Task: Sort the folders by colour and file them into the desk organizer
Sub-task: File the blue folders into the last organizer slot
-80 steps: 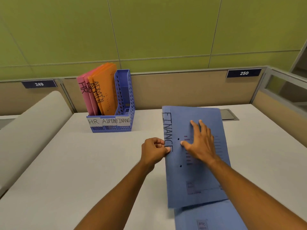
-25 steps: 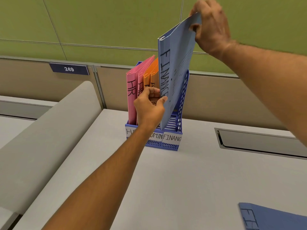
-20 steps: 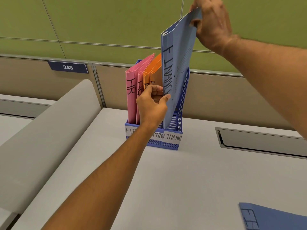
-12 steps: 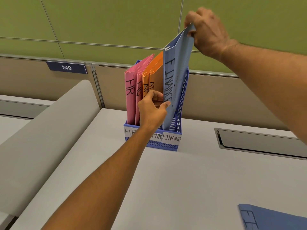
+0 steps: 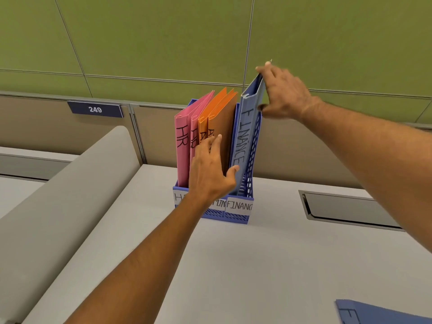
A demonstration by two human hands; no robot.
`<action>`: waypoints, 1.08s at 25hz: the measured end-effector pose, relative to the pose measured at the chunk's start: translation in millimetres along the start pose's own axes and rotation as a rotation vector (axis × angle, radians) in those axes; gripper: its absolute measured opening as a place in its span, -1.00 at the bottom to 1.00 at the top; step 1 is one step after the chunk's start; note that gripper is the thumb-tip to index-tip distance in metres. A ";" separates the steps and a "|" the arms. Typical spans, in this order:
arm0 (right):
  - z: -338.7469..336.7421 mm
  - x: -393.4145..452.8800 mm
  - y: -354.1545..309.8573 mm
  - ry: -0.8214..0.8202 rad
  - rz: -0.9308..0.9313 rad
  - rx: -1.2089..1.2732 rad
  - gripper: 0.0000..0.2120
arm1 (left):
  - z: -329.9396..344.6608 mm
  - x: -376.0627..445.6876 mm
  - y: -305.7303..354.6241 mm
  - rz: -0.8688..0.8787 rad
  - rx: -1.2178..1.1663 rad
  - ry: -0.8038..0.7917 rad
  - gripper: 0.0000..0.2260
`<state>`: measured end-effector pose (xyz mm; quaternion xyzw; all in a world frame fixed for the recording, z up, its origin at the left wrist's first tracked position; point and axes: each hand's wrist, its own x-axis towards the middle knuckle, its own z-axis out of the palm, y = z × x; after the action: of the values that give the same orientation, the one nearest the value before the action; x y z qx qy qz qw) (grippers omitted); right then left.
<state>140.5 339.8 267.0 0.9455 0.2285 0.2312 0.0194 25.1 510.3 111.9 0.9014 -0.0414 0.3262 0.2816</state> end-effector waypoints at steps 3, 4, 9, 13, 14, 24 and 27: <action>9.6 -6.5 -1.1 -0.143 0.008 -0.067 -0.02 | -3.6 -0.1 -0.3 0.041 0.124 -0.074 -0.16; 12.7 -8.4 -2.9 -0.164 0.002 -0.063 -0.01 | -3.9 -0.8 0.2 0.056 0.158 -0.087 -0.14; 31.9 -19.9 -17.9 -0.234 -0.047 -0.091 -0.02 | -5.7 -4.5 0.7 0.111 0.220 -0.090 -0.09; 41.0 -31.7 -24.4 -0.234 -0.059 -0.057 -0.02 | -8.8 -5.6 -0.4 0.119 0.235 -0.109 -0.06; 40.8 -35.2 -25.3 -0.218 -0.055 -0.049 -0.03 | -9.6 -6.2 -0.2 0.117 0.242 -0.116 -0.06; 29.8 -109.2 -38.3 -0.035 0.056 -0.024 -0.10 | -29.2 -12.8 13.3 0.121 0.321 -0.154 -0.04; 28.3 -145.6 -42.8 -0.072 0.096 -0.041 -0.12 | -37.6 -22.6 20.8 0.120 0.337 -0.186 -0.04</action>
<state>20.2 315.8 173.3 0.9625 0.1770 0.2025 0.0359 -19.3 510.6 131.7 0.9580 -0.0656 0.2599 0.1020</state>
